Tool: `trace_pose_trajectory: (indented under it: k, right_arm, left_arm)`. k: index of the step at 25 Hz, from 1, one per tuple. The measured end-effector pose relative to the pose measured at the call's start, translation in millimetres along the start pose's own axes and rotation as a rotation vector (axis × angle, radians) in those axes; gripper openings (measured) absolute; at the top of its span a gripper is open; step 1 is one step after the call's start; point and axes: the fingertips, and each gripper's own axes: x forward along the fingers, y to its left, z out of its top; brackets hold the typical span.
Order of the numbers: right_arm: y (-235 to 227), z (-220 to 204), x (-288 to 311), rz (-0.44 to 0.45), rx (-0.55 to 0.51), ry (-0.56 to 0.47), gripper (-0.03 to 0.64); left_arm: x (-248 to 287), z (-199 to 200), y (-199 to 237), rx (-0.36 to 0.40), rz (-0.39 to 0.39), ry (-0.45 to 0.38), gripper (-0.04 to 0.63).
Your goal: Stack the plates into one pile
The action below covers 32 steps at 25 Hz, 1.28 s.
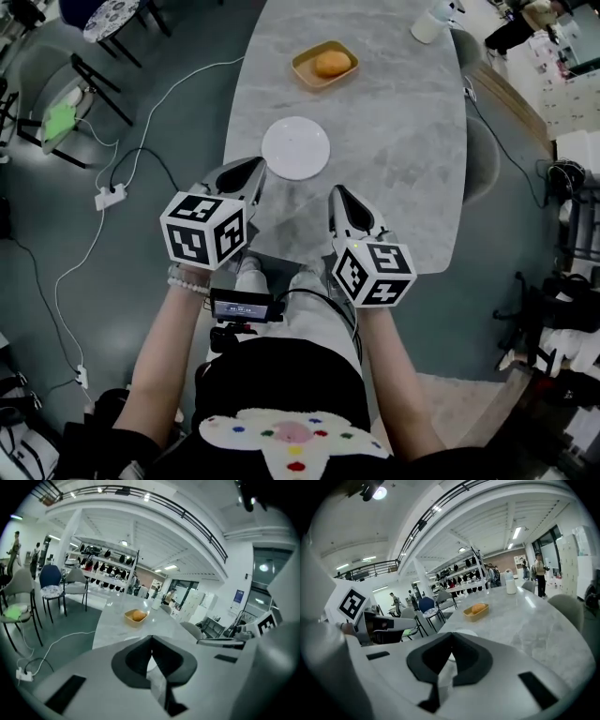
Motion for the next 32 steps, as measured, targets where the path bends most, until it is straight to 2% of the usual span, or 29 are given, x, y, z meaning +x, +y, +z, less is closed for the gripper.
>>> trace_pose_trajectory:
  k: [8, 18, 25, 32]
  right_arm:
    - [17.6, 31.7, -36.5, 0.026, -0.144, -0.081, 0.005]
    - [33.6, 63.4, -67.5, 0.04, -0.233, -0.159, 0.005]
    - [32.4, 64.8, -80.2, 0.027, -0.296, -0.16, 0.003]
    - [34.3, 60.1, -81.0, 0.022, -0.286, -0.15, 0.003]
  left_arm:
    - [-47.0, 36.8, -31.6, 0.138, -0.037, -0.087, 0.011]
    - [-85.2, 43.0, -51.6, 0.2, -0.042, -0.11, 0.011]
    - [-91.8, 33.5, -59.6, 0.199, -0.052, -0.091, 0.011]
    - [-95.0, 26.1, -57.7, 0.138, -0.06, -0.1, 0.011]
